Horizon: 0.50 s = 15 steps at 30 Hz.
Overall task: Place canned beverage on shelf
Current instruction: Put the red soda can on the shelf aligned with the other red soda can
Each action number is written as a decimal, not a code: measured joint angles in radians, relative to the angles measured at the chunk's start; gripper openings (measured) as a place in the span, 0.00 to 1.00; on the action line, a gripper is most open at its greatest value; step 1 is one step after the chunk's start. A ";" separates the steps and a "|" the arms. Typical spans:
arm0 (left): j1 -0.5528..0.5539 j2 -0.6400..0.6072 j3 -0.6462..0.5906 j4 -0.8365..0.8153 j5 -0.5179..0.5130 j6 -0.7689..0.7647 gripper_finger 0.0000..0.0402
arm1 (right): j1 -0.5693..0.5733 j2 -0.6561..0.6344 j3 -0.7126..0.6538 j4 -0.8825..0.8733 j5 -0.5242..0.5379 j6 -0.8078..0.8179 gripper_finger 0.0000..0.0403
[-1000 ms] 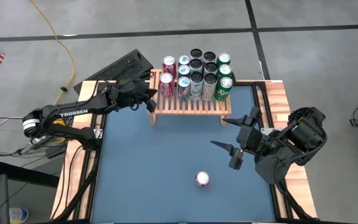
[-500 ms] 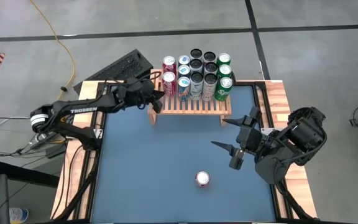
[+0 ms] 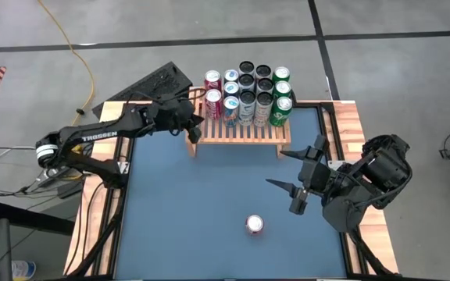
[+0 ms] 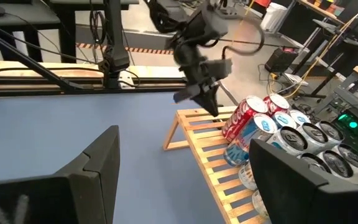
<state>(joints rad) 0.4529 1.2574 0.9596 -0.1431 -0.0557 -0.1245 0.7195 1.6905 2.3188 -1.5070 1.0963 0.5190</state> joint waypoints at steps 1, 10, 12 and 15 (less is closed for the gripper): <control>-0.006 -0.013 0.008 -0.011 0.033 0.022 0.00 | 0.003 0.000 0.000 0.000 0.000 0.004 0.71; -0.072 -0.182 0.018 -0.011 0.366 0.103 0.04 | 0.018 -0.002 -0.013 -0.058 -0.082 0.178 0.71; -0.107 -0.187 0.018 -0.004 0.479 0.118 0.08 | 0.008 -0.002 -0.038 -0.053 -0.119 0.197 0.71; -0.178 -0.177 0.017 0.041 0.576 0.124 0.17 | 0.004 0.000 -0.083 -0.058 -0.156 0.239 0.71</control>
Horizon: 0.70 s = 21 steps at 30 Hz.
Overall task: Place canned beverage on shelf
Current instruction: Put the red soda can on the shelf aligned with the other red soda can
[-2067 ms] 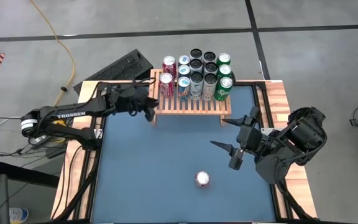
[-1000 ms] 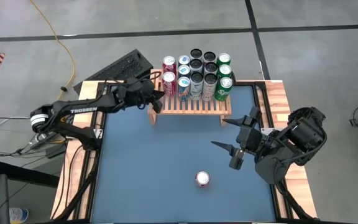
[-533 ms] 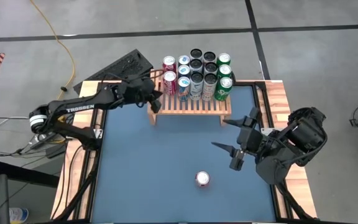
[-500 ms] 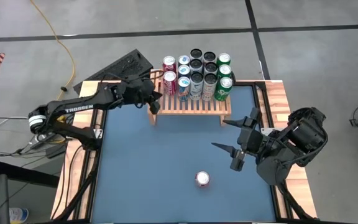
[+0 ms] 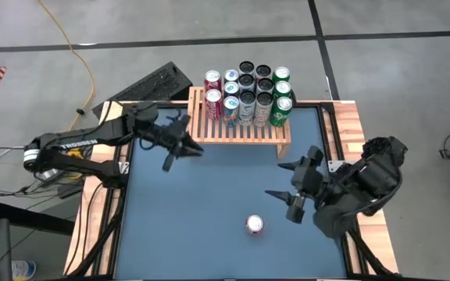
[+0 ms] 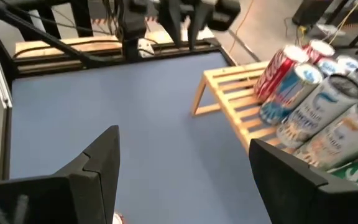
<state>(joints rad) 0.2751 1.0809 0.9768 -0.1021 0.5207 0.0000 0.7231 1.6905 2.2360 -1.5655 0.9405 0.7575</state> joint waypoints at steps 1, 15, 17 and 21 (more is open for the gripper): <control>-0.027 0.004 0.000 0.035 0.010 0.009 0.20 | 0.000 0.000 -0.015 0.003 -0.006 0.015 0.71; -0.301 0.224 -0.001 0.196 0.011 0.114 0.65 | 0.002 0.000 -0.251 0.007 -0.192 0.348 0.71; -0.337 0.268 0.000 0.221 -0.023 0.150 0.68 | 0.008 0.000 -0.281 0.005 -0.204 0.392 0.71; -0.410 0.375 -0.001 0.293 -0.106 0.141 0.74 | 0.038 0.000 -0.302 0.024 -0.209 0.439 0.71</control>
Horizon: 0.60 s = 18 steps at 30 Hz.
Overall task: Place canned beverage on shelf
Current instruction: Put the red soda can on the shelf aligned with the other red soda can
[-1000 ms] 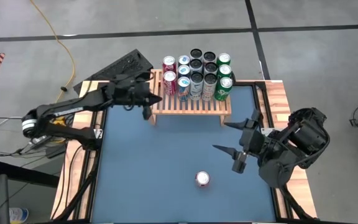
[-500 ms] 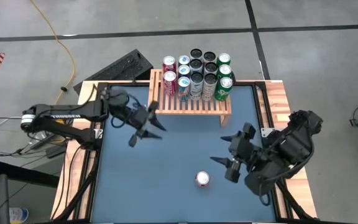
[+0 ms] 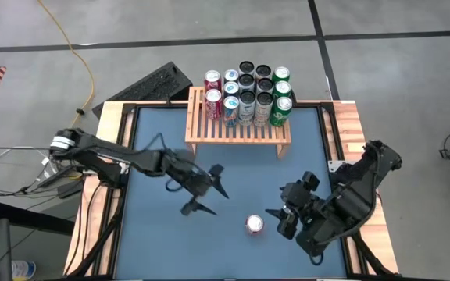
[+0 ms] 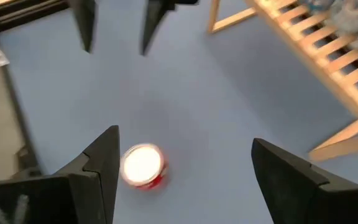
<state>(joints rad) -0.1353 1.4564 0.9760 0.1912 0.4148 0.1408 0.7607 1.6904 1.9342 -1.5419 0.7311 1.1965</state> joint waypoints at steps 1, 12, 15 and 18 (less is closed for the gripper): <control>-0.017 0.024 0.000 0.034 -0.028 -0.025 0.74 | 0.009 -0.001 -0.007 0.021 0.000 0.000 0.71; -0.123 0.360 0.037 0.535 -0.194 -0.150 0.75 | 0.132 0.000 -0.052 0.063 0.008 0.009 0.71; -0.125 0.434 0.097 0.527 -0.193 -0.141 0.75 | 0.162 0.000 -0.052 0.076 0.023 0.020 0.71; -0.123 0.482 0.154 0.518 -0.192 -0.161 0.75 | 0.185 0.000 -0.052 0.077 0.030 0.043 0.71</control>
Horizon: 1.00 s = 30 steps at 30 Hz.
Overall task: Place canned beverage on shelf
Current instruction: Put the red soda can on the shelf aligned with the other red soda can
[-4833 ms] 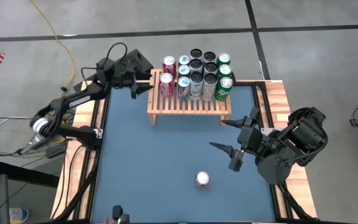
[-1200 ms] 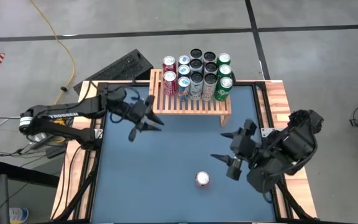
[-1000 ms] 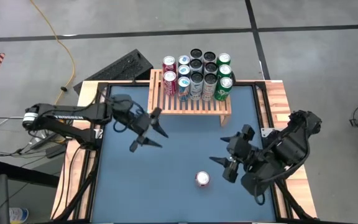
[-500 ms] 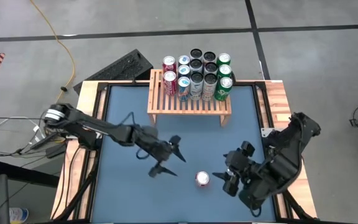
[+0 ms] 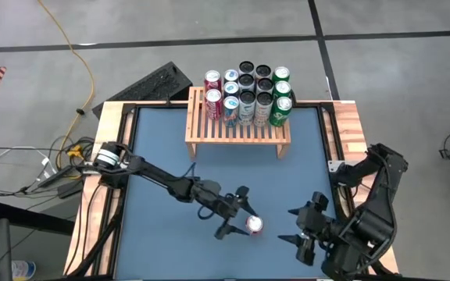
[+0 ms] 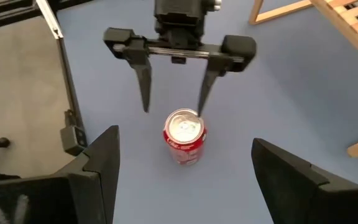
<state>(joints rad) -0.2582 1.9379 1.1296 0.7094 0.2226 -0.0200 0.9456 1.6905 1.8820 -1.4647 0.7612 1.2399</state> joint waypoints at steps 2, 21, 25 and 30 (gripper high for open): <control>0.001 0.014 0.029 -0.023 -0.005 0.017 0.75 | 0.013 0.000 0.000 0.000 0.000 0.016 0.71; 0.027 0.010 0.105 -0.284 0.008 0.082 0.89 | 0.030 0.000 0.000 0.005 0.009 0.017 0.71; 0.021 0.010 0.107 -0.295 -0.020 0.114 0.90 | 0.030 0.000 0.000 0.006 0.009 0.018 0.71; 0.022 0.010 0.107 -0.304 -0.024 0.115 0.90 | 0.030 0.000 0.000 0.007 0.013 0.017 0.71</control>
<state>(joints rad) -0.2367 1.9484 1.2366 0.4057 0.1984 0.0949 0.9752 1.6905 1.8820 -1.4582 0.7747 1.2572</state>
